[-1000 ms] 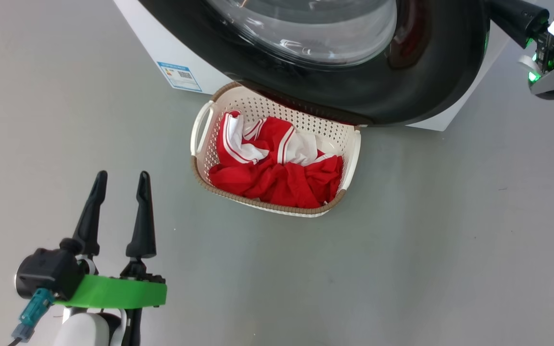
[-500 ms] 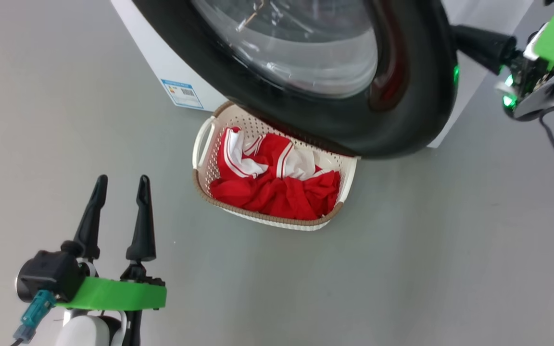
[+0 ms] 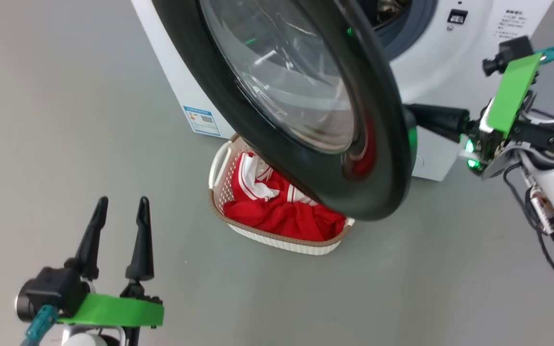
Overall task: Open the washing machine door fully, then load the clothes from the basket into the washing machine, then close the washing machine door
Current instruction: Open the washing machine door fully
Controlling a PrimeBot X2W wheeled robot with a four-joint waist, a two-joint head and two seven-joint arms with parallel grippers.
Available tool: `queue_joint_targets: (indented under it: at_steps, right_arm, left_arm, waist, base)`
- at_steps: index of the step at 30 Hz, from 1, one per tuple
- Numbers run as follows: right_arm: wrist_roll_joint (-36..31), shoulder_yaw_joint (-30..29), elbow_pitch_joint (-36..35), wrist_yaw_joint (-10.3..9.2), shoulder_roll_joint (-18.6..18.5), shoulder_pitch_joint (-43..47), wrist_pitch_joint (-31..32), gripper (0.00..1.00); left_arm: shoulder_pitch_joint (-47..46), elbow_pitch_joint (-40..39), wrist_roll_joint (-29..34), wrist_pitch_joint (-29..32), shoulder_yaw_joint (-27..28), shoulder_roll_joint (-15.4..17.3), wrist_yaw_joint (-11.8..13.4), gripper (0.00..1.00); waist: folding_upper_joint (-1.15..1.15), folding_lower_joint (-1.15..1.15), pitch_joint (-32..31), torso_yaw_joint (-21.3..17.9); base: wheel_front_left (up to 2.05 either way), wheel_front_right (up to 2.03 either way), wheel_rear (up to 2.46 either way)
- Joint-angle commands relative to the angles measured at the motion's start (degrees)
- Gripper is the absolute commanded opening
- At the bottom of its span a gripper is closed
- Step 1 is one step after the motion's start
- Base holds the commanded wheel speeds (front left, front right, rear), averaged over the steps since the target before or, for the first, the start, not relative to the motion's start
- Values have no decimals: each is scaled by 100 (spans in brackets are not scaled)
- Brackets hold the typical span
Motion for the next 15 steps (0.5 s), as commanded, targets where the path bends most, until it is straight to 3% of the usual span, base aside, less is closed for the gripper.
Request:
queue_joint_targets:
  at_steps: [1, 15]
  right_arm:
    - [71, 57, -293, 52, 133, 199, 74, 0]
    - [157, 264, -950, 52, 363, 933, 146, 0]
  left_arm:
    - [67, -91, 52, -46, 222, 111, -52, 100]
    - [195, 18, 130, -46, 298, 111, -112, 100]
  waist:
    - [0, 0, -135, 113]
    - [0, 0, -362, 507]
  base:
    - [0, 0, 0]
    - [0, 0, 0]
